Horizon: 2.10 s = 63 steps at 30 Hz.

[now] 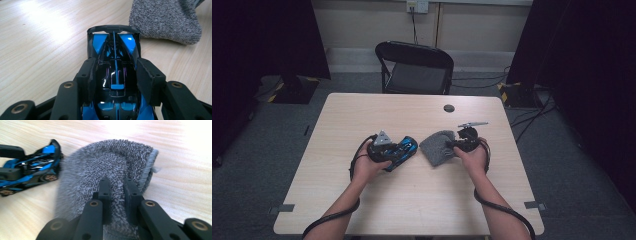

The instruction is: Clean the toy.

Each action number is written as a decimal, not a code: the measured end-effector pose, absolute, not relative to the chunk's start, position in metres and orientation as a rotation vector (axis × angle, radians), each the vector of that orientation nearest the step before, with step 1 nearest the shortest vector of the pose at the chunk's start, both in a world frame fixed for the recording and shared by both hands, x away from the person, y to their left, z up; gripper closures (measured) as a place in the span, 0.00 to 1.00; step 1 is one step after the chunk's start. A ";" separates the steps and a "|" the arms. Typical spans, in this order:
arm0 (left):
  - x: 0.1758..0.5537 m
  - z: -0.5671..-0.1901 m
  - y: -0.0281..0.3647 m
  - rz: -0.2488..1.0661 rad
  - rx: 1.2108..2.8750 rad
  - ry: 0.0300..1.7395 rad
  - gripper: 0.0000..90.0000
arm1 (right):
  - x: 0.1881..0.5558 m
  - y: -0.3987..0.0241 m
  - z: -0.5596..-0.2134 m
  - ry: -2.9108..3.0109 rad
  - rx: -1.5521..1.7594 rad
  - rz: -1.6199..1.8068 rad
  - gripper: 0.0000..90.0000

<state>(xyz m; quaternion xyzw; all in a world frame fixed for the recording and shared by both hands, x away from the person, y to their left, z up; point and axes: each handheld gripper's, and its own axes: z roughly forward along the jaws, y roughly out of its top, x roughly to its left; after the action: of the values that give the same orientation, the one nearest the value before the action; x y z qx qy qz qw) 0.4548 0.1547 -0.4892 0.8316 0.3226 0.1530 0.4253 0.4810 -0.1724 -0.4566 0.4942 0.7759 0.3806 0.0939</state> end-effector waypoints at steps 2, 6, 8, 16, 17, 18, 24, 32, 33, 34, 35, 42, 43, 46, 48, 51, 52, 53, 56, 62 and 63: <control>0.455 -0.489 0.155 0.386 2.080 0.802 0.57 | 0.477 -0.173 -0.453 2.308 1.455 1.153 0.87; 0.455 -0.490 0.155 0.385 2.077 0.805 0.57 | 0.464 -0.174 -0.449 2.342 1.414 1.186 0.87; 0.454 -0.490 0.155 0.387 2.072 0.805 0.57 | 0.456 -0.174 -0.449 2.353 1.404 1.217 0.87; 0.454 -0.488 0.152 0.393 2.051 0.811 0.44 | 0.432 -0.163 -0.460 2.434 1.365 1.246 0.86; 0.453 -0.486 0.151 0.393 2.047 0.809 0.42 | 0.430 -0.161 -0.462 2.441 1.352 1.250 0.86; 0.451 -0.483 0.151 0.398 2.044 0.801 0.41 | 0.427 -0.159 -0.463 2.447 1.356 1.241 0.86; 0.430 -0.474 0.138 0.360 2.056 0.730 0.38 | 0.423 -0.153 -0.468 2.479 1.312 1.211 0.81; 0.402 -0.474 0.112 0.329 2.099 0.627 0.38 | 0.423 -0.152 -0.457 2.438 1.180 1.156 0.54; 0.401 -0.475 0.107 0.324 2.108 0.617 0.38 | 0.423 -0.152 -0.455 2.433 1.173 1.151 0.50; 0.400 -0.476 0.102 0.309 2.112 0.611 0.37 | 0.424 -0.153 -0.453 2.427 1.152 1.167 0.49; 0.400 -0.477 0.098 0.303 2.108 0.609 0.37 | 0.424 -0.153 -0.451 2.416 1.132 1.173 0.47; 0.409 -0.486 0.067 0.250 2.127 0.559 0.34 | 0.430 -0.153 -0.446 2.387 1.050 1.193 0.34; 0.409 -0.489 0.065 0.247 2.138 0.559 0.33 | 0.431 -0.153 -0.446 2.384 1.047 1.192 0.33; 0.408 -0.502 0.061 0.225 2.203 0.549 0.37 | 0.434 -0.154 -0.446 2.386 1.036 1.182 0.28; 0.407 -0.503 0.062 0.230 2.195 0.541 0.39 | 0.437 -0.155 -0.446 2.385 1.036 1.202 0.26; 0.406 -0.502 0.062 0.218 2.206 0.534 0.50 | 0.439 -0.156 -0.446 2.369 1.041 1.241 0.24; 0.405 -0.500 0.062 0.212 2.224 0.528 0.59 | 0.440 -0.156 -0.446 2.366 1.036 1.240 0.23; 0.404 -0.499 0.061 0.210 2.229 0.530 0.68 | 0.441 -0.155 -0.446 2.372 1.039 1.232 0.22; 0.400 -0.497 0.060 0.200 2.234 0.548 0.80 | 0.444 -0.153 -0.446 2.374 1.056 1.268 0.21; 0.393 -0.486 0.076 0.129 2.219 0.602 0.84 | 0.449 -0.146 -0.443 2.398 1.041 1.290 0.21; 0.391 -0.484 0.081 0.125 2.219 0.602 0.84 | 0.451 -0.143 -0.442 2.404 1.031 1.285 0.21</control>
<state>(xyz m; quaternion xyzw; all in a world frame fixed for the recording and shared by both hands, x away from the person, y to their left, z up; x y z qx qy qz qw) 0.3912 0.0808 -0.4843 0.8802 0.2388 0.0496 0.4071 0.4515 -0.1431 -0.4421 0.3514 0.8195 0.4383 0.1135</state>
